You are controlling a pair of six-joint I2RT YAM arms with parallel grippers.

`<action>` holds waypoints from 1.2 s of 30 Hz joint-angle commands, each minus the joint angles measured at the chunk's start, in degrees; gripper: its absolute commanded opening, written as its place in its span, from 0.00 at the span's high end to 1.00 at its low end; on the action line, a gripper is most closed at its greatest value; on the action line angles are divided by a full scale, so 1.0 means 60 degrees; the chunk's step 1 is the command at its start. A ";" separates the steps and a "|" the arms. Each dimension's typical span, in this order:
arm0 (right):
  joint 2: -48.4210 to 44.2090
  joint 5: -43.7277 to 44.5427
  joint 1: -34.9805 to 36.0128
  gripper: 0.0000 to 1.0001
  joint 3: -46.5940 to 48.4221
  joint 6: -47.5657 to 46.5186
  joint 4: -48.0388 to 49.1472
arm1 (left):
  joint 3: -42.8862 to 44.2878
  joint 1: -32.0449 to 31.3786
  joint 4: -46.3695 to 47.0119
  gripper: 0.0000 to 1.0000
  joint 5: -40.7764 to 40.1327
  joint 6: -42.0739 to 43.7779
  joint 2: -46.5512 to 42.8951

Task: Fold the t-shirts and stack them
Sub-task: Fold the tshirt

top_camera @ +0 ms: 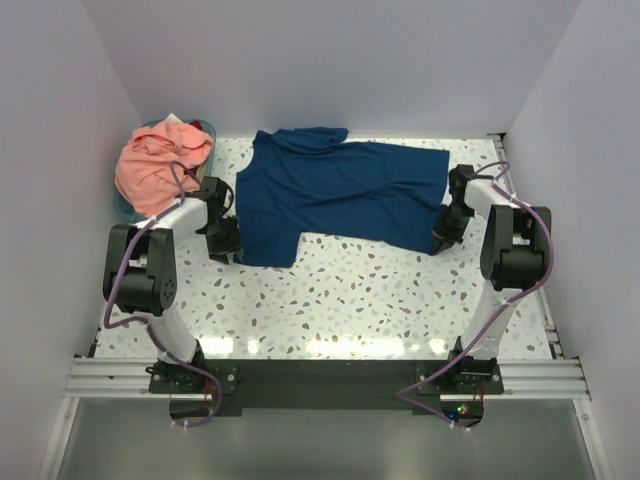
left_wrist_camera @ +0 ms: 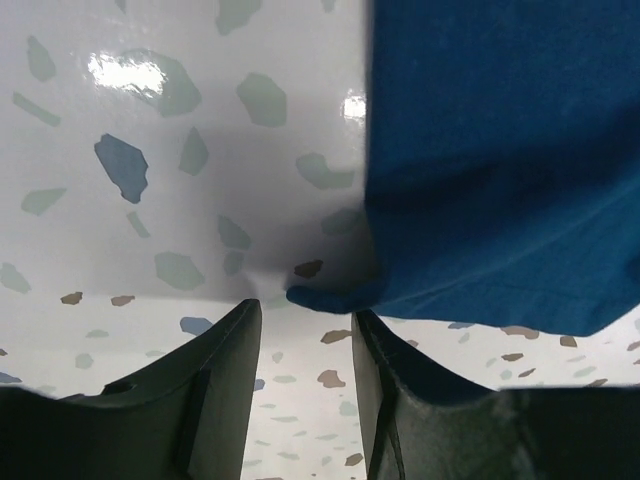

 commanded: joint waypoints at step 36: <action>-0.0938 0.0386 0.0277 1.00 -0.0874 0.0270 -0.2669 | -0.0532 0.0106 -0.0045 1.00 0.0317 -0.0300 -0.1668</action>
